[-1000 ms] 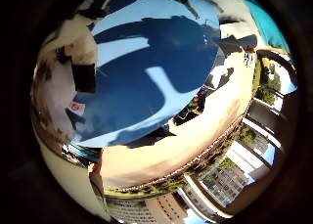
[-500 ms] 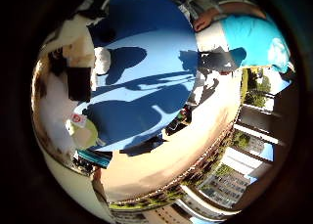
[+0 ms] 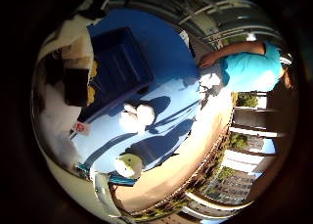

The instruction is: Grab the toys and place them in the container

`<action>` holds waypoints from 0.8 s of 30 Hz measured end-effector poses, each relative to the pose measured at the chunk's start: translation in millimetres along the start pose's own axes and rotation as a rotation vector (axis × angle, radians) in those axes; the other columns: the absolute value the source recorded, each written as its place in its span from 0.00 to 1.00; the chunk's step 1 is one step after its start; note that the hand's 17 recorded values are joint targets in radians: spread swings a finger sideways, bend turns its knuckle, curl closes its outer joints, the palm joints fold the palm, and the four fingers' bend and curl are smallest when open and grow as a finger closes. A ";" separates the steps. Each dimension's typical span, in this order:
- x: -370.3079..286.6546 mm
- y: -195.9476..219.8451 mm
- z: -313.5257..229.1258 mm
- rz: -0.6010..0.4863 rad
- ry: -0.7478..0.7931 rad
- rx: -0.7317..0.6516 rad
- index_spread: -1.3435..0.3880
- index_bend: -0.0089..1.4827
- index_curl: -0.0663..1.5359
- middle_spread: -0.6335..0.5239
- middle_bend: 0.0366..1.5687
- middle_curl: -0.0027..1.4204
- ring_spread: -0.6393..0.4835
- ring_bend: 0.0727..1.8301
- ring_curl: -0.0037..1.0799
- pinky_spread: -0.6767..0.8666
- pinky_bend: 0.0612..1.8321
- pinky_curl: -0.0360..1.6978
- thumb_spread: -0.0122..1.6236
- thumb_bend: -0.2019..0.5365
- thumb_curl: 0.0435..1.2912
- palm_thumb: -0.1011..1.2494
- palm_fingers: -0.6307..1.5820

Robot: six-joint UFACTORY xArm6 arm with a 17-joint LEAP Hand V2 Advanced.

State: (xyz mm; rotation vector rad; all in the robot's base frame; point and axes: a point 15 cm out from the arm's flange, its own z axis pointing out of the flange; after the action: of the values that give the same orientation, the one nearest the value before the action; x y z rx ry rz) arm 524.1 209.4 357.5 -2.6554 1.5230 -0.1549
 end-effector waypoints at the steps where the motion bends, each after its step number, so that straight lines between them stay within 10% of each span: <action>1: -2.5 -7.7 7.7 0.019 0.002 0.011 0.14 0.50 0.77 0.28 0.82 0.88 0.46 0.89 0.82 0.50 0.92 0.54 0.65 0.23 0.68 0.70 0.57; 13: 2.6 11.4 51.6 0.005 0.078 -0.141 0.22 0.38 0.77 0.36 0.65 0.72 0.61 0.74 0.67 0.57 0.78 0.49 0.66 0.22 0.55 0.64 0.47; 17: 2.4 22.2 53.1 -0.006 0.080 -0.185 0.34 0.21 0.68 0.45 0.36 0.56 0.72 0.55 0.54 0.64 0.67 0.44 0.66 0.20 0.48 0.58 0.18; 24: 7.7 27.3 52.7 -0.028 0.076 -0.201 0.45 0.06 0.50 0.60 0.13 0.39 0.81 0.33 0.35 0.70 0.52 0.34 0.65 0.20 0.36 0.50 0.18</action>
State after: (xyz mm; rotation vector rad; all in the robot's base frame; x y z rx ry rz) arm 511.3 189.8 302.4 -2.8577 1.6036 -0.1107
